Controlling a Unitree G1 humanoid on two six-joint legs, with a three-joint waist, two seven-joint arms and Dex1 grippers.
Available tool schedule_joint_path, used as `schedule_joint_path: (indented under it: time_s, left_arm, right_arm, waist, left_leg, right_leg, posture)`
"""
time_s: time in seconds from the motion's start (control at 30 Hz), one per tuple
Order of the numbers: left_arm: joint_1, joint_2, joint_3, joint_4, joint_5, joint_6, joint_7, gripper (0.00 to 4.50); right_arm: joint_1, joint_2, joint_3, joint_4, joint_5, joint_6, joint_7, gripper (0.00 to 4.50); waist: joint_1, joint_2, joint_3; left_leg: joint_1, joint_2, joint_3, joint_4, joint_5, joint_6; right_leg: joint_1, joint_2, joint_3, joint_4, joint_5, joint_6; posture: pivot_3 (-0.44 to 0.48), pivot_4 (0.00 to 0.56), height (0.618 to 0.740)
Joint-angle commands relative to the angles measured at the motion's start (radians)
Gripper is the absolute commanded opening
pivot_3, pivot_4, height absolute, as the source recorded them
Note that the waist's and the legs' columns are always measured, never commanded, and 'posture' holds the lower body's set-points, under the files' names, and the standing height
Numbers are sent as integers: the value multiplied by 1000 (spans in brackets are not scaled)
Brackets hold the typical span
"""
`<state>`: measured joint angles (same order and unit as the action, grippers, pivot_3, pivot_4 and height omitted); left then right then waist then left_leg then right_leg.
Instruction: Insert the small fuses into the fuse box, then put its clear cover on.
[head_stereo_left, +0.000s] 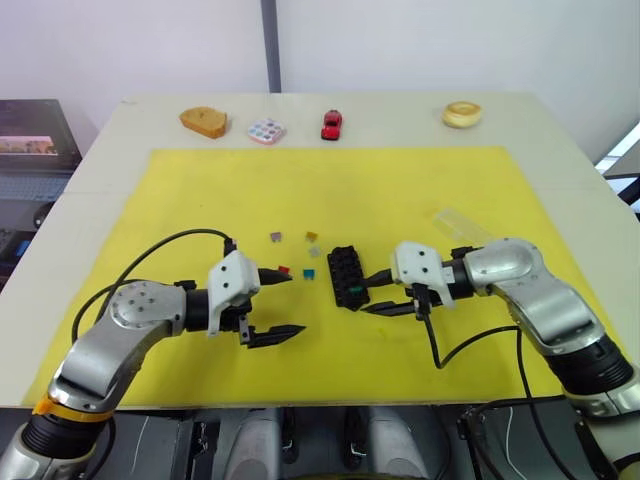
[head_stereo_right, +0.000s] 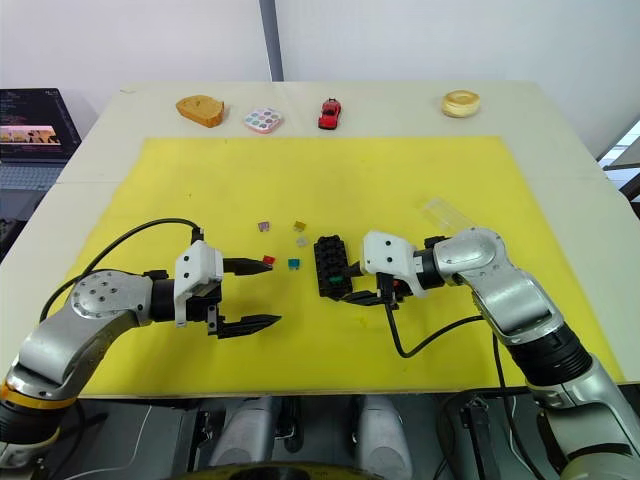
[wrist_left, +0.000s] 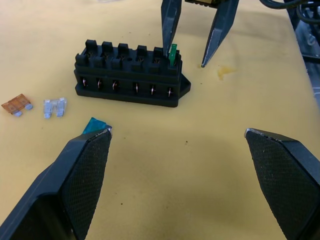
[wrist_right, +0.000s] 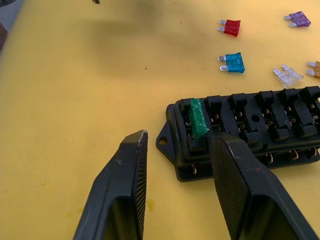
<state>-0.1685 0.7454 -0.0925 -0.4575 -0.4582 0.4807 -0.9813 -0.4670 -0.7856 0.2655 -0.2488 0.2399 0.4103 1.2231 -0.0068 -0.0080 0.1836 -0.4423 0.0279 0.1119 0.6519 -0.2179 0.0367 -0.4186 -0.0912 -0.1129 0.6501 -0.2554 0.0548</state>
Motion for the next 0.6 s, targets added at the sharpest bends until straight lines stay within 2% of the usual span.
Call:
schedule_joint_path:
  time_s: [0.03, 0.43, 0.53, 0.6]
  left_arm:
    - [-1, 2, 12, -10, 2, -22, -6, 4500]
    - [-46, 17, 70, 0, -84, 43, -31, 4500]
    - [-68, 26, 87, 8, -101, 61, -35, 4500]
    - [-73, 31, 89, 8, -104, 66, -36, 4500]
  right_arm:
    - [4, -19, -46, -14, 25, 5, 4, 1939]
    - [-35, -34, -107, -50, 140, 92, 40, 1939]
    - [-60, -11, -93, -42, 142, 112, 20, 1107]
    - [-68, -1, -82, -37, 136, 110, 12, 167]
  waist:
    - [0, 0, 0]
    - [1, 0, 0]
    - [-1, 0, 0]
    - [-1, 0, 0]
  left_leg:
    - [0, 0, 0, 0, 0, 0]
    - [0, 0, 0, 0, -1, 1]
    - [0, 0, 0, 0, -1, 2]
    - [0, 0, 0, 0, 0, 1]
  right_leg:
    - [0, 0, 0, 0, 0, 0]
    - [0, 0, 0, 0, 0, 0]
    - [0, 0, 0, 0, 0, 0]
    - [0, 0, 0, 0, 0, 0]
  posture:
    - [0, 150, 740]
    - [0, 150, 740]
    - [0, 150, 740]
    - [0, 150, 740]
